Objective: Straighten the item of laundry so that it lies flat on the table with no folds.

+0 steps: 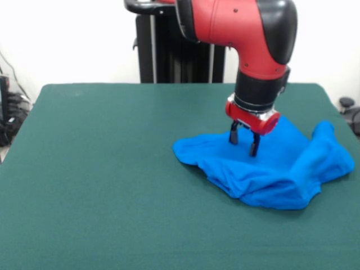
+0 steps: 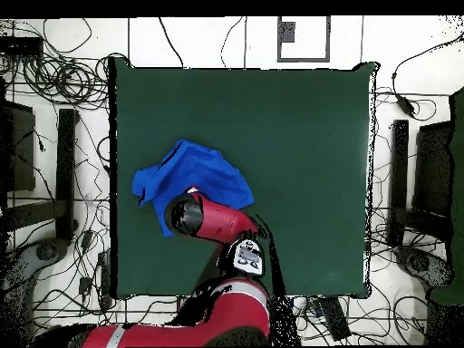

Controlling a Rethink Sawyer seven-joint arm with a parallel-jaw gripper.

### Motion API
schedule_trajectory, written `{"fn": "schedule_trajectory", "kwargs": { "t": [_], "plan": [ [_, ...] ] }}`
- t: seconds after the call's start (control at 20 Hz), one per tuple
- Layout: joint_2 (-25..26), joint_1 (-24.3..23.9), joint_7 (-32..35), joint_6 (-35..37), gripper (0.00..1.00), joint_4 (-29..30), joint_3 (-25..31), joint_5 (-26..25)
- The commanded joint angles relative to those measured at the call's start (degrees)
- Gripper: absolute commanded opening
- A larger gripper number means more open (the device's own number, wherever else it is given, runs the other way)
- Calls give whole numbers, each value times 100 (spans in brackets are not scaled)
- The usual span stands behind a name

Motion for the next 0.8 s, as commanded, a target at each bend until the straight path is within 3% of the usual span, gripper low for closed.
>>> {"fn": "schedule_trajectory", "kwargs": {
  "t": [0.05,0.55,0.8],
  "plan": [
    [1086,-195,288,-892,100,-655,545,-270],
    [1299,-234,388,-931,100,-884,439,-569],
    [1301,-494,228,-948,100,-841,501,-882]
  ]
}}
